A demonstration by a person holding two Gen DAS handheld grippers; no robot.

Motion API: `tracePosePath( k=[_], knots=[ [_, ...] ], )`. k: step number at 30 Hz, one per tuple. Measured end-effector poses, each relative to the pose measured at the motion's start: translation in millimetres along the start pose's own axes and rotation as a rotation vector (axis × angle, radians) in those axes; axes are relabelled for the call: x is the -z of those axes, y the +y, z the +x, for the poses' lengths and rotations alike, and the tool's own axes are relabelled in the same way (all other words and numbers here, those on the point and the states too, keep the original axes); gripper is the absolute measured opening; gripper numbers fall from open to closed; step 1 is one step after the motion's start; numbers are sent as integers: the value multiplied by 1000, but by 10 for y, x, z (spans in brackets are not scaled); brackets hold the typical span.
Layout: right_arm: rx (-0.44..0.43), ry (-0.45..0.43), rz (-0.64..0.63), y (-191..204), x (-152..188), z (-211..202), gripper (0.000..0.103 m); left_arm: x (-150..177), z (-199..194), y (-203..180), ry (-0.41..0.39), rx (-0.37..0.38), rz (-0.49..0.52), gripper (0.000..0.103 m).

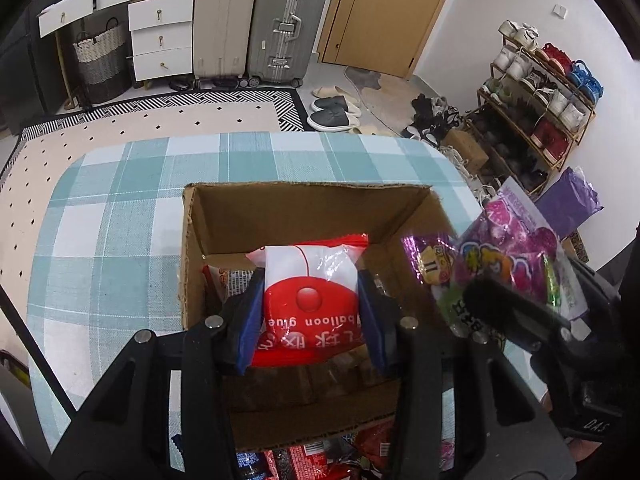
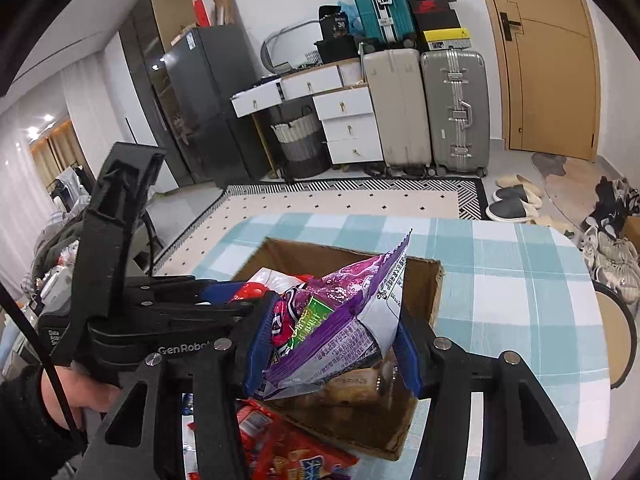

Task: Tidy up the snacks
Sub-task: 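Carry both bags over the box and open both grippers to drop them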

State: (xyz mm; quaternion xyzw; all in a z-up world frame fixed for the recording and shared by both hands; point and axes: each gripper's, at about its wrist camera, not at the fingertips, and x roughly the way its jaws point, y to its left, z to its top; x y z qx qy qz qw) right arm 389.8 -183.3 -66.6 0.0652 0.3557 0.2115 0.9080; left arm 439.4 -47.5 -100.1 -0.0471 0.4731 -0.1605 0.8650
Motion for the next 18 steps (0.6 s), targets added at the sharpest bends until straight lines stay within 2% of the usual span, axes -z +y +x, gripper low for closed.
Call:
tracePosePath(
  k=[5, 9, 11, 14, 15, 16, 18],
  knots=[
    [22, 48, -9, -46, 67, 261, 54, 13, 193, 123, 40, -6, -22, 41],
    [29, 84, -11, -57, 103, 446, 55, 59, 144, 217, 38, -11, -35, 43],
    [39, 101, -29, -42, 103, 497, 56, 83, 92, 224, 27, -28, -26, 49],
    [63, 79, -44, -20, 108, 458, 58, 139, -58, 214, 2, -31, -16, 53],
    [74, 69, -46, -14, 109, 424, 63, 163, -131, 201, -11, -43, -12, 57],
    [76, 63, -47, -5, 114, 393, 65, 193, -207, 184, -26, -57, -9, 63],
    [73, 39, -52, 25, 104, 281, 66, 235, -354, 166, -57, -61, -7, 69]
  ],
)
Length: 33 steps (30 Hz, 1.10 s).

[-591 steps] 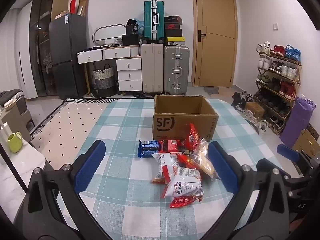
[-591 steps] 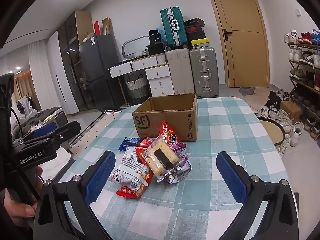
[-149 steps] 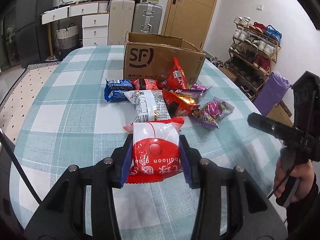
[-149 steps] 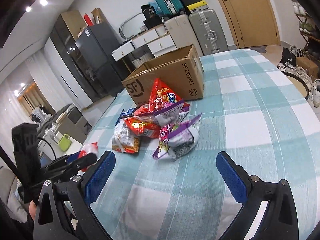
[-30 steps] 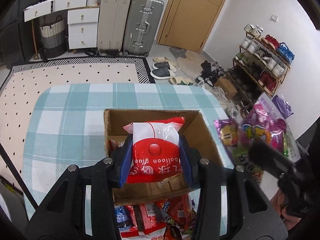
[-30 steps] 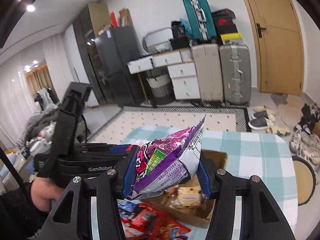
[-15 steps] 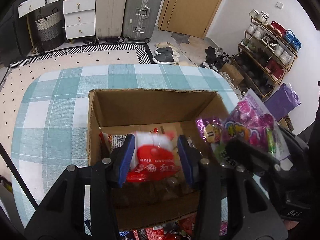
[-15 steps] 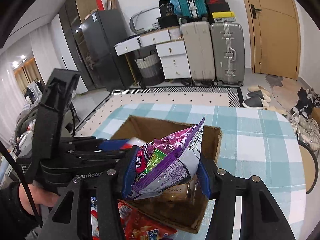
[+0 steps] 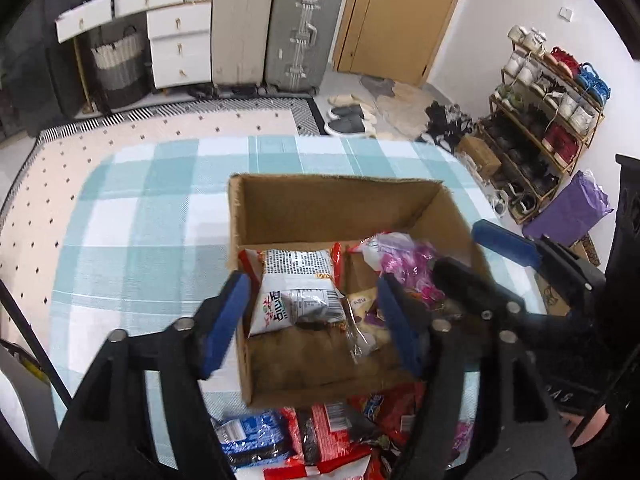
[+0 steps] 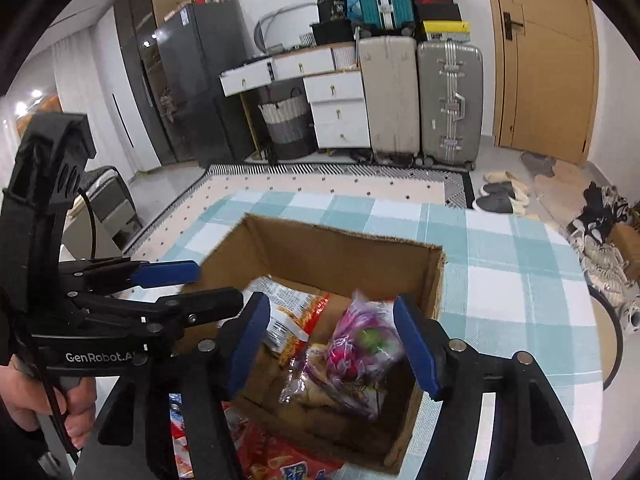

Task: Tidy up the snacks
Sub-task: 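Carry both bags over the box and open both grippers to drop them, then withdraw both open grippers from the box toward the remaining snacks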

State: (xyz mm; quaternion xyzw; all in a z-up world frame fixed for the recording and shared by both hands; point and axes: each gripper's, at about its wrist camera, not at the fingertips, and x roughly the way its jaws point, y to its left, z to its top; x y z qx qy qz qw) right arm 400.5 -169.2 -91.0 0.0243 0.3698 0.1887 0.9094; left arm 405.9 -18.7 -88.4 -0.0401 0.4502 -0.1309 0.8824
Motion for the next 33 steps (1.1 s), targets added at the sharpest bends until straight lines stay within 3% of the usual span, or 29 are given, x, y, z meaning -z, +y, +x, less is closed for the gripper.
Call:
tracePosePath(
  k=[4, 12, 17, 27, 32, 33],
  knots=[
    [-5, -47, -12, 86, 6, -318, 67, 82, -318, -22, -41, 7, -3, 70],
    [-2, -146, -78, 380, 159, -1030, 84, 318, -1037, -133, -141, 2, 6, 79],
    [-6, -198, -82, 519, 341, -1419, 88, 573, -1468, -225, -189, -17, 27, 81],
    [-29, -325, -51, 724, 1008, -2115, 92, 1271, -2297, -382, -317, -85, 38, 81],
    [-70, -385, 9, 774, 1400, -2367, 101, 1738, -2711, -418, -369, -76, -5, 91],
    [-71, -392, 5, 801, 1483, -2398, 101, 1832, -2760, -417, -375, -71, -13, 97]
  ],
)
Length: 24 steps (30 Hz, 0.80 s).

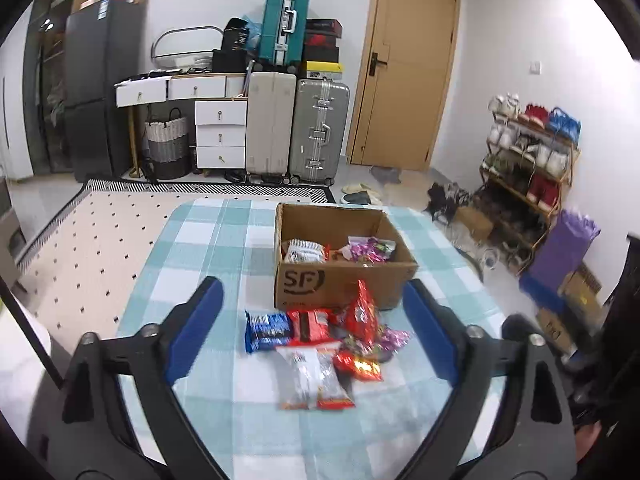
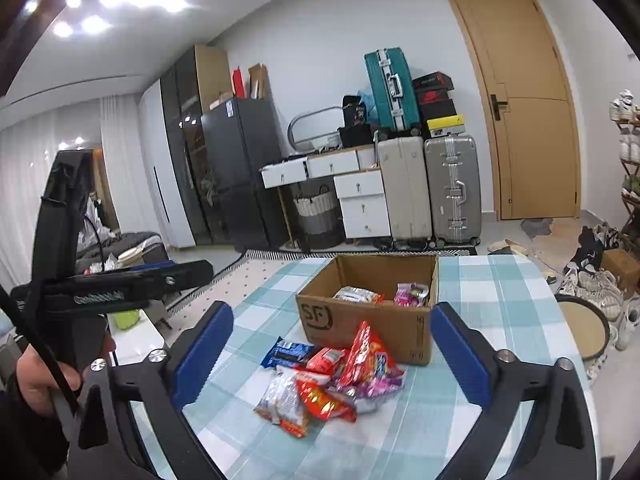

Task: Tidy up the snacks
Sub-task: 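Withdraw both open grippers from the box toward the remaining snacks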

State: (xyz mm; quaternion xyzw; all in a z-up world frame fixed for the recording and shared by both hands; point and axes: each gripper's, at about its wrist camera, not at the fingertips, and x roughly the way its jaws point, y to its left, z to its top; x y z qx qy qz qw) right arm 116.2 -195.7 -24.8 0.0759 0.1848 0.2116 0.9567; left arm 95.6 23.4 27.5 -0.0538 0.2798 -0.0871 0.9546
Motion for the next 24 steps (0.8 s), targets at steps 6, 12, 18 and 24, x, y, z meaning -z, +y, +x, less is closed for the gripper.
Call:
tracePosePath(
  k=[6, 12, 18, 24],
  knots=[
    [-6, 0, 10, 154, 294, -130, 102, 413, -320, 27, -38, -34, -16, 102],
    [32, 23, -14, 274, 536, -111, 102, 707, -163, 164, -11, -39, -43, 102],
    [42, 79, 32, 169, 723, 82, 102, 995, 137, 247, 35, -57, -32, 102],
    [58, 124, 82, 18, 765, 314, 102, 1099, 466, 340, 77, -31, -66, 102]
  ],
)
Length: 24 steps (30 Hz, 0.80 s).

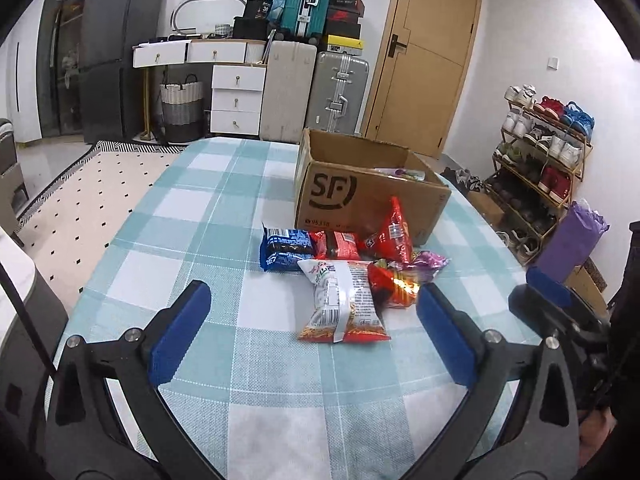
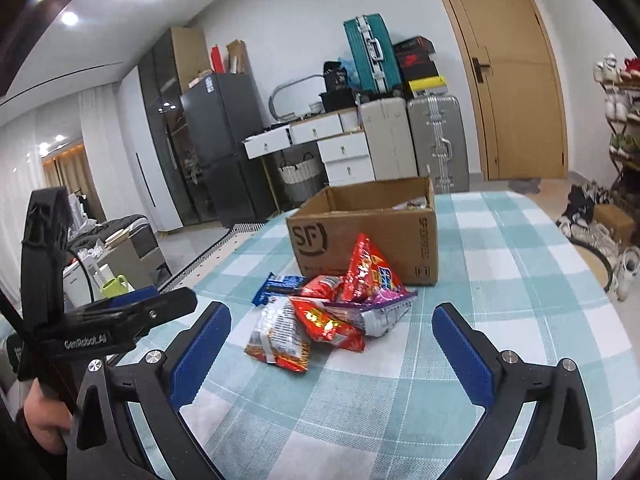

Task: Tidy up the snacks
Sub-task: 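Withdraw both open grippers from the box toward the remaining snacks, then grasp the purple candy bag with the right gripper and lift it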

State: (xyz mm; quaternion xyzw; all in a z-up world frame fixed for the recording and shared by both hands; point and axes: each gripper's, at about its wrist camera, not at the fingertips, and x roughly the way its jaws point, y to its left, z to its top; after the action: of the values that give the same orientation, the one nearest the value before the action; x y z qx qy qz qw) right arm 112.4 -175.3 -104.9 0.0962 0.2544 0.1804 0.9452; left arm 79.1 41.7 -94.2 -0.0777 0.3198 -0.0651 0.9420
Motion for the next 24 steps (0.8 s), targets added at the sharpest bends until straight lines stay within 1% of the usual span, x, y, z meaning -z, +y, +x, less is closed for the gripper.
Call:
tracePosePath(
  k=[5, 9, 13, 15, 18, 24],
  knots=[
    [24, 84, 81, -231, -36, 309, 102, 33, 249, 35, 11, -1, -2, 102],
    [18, 139, 130, -392, -31, 573, 102, 37, 426, 67, 12, -13, 12, 102],
    [1, 190, 160, -492, -41, 818, 102, 51, 624, 126, 27, -13, 4, 102],
    [-37, 221, 191, -550, -52, 972, 102, 42, 701, 142, 37, -4, -2, 102],
    [-49, 264, 212, -615, -70, 1183, 102, 38, 803, 163, 30, -7, 0, 102],
    [-56, 299, 222, -673, -83, 1441, 102, 59, 944, 148, 40, -6, 11, 102]
  ],
)
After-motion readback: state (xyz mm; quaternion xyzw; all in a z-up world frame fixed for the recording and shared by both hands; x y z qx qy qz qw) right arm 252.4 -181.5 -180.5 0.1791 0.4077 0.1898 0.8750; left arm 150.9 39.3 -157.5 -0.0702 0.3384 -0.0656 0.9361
